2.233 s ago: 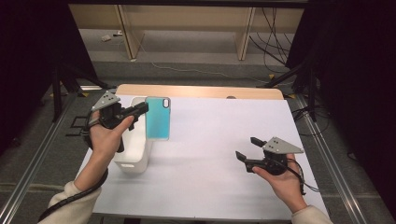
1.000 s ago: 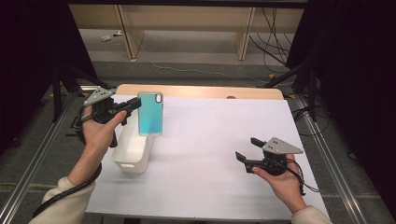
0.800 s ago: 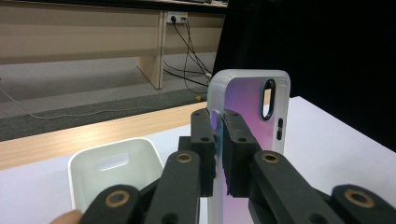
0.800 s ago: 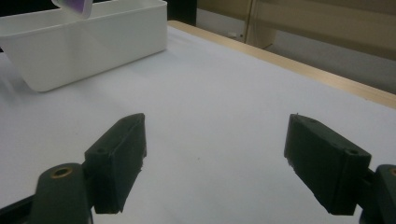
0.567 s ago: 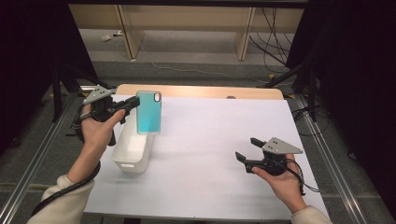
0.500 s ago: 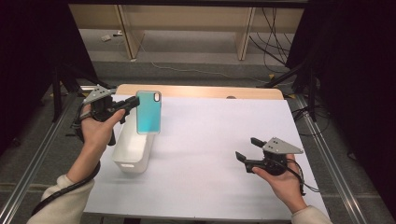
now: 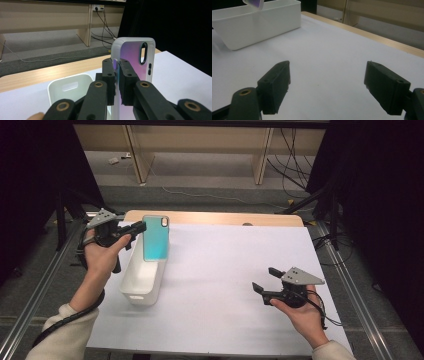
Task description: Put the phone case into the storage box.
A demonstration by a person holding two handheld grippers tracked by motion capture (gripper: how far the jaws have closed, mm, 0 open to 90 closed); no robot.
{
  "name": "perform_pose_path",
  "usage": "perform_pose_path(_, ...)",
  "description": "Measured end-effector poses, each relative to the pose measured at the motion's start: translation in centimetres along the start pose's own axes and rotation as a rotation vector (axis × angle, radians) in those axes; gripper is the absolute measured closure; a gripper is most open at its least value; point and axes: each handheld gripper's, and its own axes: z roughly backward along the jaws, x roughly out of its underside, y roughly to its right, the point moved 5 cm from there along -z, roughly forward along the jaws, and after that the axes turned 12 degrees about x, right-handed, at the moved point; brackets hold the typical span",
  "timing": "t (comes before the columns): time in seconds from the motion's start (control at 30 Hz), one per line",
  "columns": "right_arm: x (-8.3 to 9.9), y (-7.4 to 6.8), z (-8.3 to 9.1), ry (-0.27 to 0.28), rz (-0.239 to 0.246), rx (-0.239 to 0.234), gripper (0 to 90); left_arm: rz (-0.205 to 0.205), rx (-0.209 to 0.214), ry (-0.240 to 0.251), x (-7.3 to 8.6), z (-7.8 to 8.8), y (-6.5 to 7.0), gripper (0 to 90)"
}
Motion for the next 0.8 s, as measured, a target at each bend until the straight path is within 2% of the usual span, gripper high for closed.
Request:
perform_pose_path(0.1,0.1,-0.2,0.1,-0.015,-0.016,-0.01,22.2,-0.003,-0.004,-0.006,0.0,0.0,-0.3,84.1)
perform_pose_path(0.13,0.0,0.1,0.1,-0.016,0.008,0.005,22.2,-0.001,-0.003,-0.006,0.0,0.0,-0.4,84.1)
perform_pose_path(0.17,0.0,0.0,0.0,0.0,0.0,0.0,22.2,-0.001,-0.002,-0.005,0.0,-0.1,-0.4,84.1)
perform_pose_path(0.2,0.1,-0.2,0.1,-0.017,-0.018,-0.012,22.2,0.0,0.0,-0.006,0.0,-0.1,-0.5,84.1)
perform_pose_path(0.3,0.1,-0.2,0.1,-0.016,-0.019,-0.013,22.3,0.0,-0.003,-0.004,-0.1,-0.1,-0.7,84.1)
perform_pose_path(0.37,0.0,0.0,0.1,-0.015,0.003,0.001,22.3,-0.002,-0.001,-0.004,-0.2,-0.2,-0.8,84.1)
perform_pose_path(0.57,0.1,0.0,0.3,-0.043,0.0,-0.003,22.4,-0.001,-0.003,-0.01,-0.4,-0.4,-1.2,84.0)
perform_pose_path(0.67,0.1,0.0,0.0,-0.015,0.005,0.005,22.8,0.001,0.001,-0.009,-0.5,-0.5,-1.4,84.1)
perform_pose_path(0.8,0.1,-0.1,0.0,-0.008,0.002,0.004,23.2,0.001,-0.001,-0.012,-0.5,-0.7,-1.6,84.1)
